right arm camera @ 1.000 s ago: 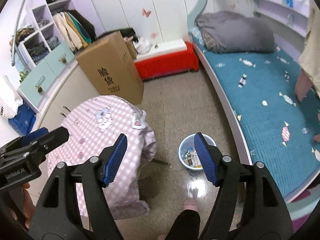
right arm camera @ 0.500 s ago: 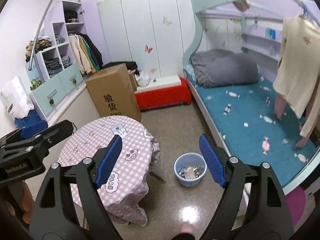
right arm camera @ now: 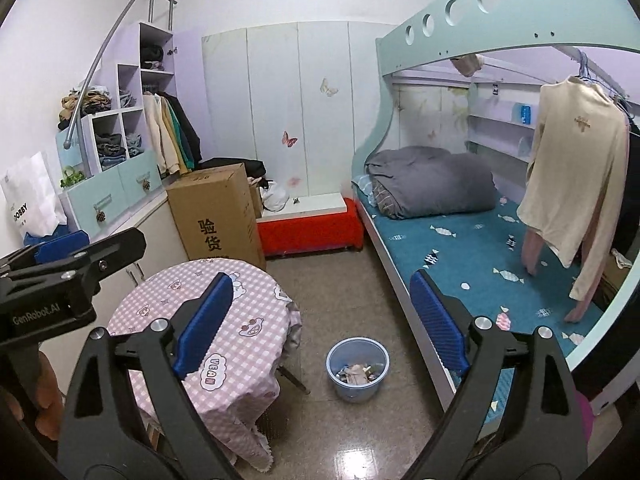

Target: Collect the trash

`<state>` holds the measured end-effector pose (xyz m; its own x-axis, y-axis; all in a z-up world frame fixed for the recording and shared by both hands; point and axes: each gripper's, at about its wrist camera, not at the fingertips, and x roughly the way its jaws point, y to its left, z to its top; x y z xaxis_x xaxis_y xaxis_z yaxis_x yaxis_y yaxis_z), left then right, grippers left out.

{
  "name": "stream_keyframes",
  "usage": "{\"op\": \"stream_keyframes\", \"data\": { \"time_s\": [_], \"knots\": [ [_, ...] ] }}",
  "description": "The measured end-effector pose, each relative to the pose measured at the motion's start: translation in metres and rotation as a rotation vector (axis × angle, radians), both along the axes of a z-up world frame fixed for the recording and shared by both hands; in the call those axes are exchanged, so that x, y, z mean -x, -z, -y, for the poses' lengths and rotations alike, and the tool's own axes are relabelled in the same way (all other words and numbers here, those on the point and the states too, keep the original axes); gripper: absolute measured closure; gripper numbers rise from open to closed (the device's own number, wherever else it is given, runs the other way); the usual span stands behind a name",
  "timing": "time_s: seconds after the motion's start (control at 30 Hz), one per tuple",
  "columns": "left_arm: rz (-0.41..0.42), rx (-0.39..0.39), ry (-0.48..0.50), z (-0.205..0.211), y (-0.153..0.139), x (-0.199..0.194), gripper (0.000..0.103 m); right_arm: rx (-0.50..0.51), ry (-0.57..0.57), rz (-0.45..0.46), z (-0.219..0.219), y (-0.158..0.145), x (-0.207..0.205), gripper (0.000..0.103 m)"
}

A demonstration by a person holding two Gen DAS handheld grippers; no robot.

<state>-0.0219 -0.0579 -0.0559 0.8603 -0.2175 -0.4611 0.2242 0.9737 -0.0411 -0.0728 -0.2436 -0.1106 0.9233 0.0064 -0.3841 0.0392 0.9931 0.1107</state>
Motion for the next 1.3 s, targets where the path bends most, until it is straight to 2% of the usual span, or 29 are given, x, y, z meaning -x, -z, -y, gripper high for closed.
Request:
{"op": "stream_keyframes", "data": {
  "time_s": [0.57, 1.3],
  "knots": [
    [0.032, -0.042, 0.011, 0.018, 0.002, 0.01, 0.008, 0.012, 0.01, 0.022, 0.005, 0.004, 0.01, 0.013],
    [0.012, -0.043, 0.018, 0.024, 0.008, -0.003, 0.008, -0.001, 0.003, -0.001, 0.016, 0.008, -0.002, 0.013]
  ]
}}
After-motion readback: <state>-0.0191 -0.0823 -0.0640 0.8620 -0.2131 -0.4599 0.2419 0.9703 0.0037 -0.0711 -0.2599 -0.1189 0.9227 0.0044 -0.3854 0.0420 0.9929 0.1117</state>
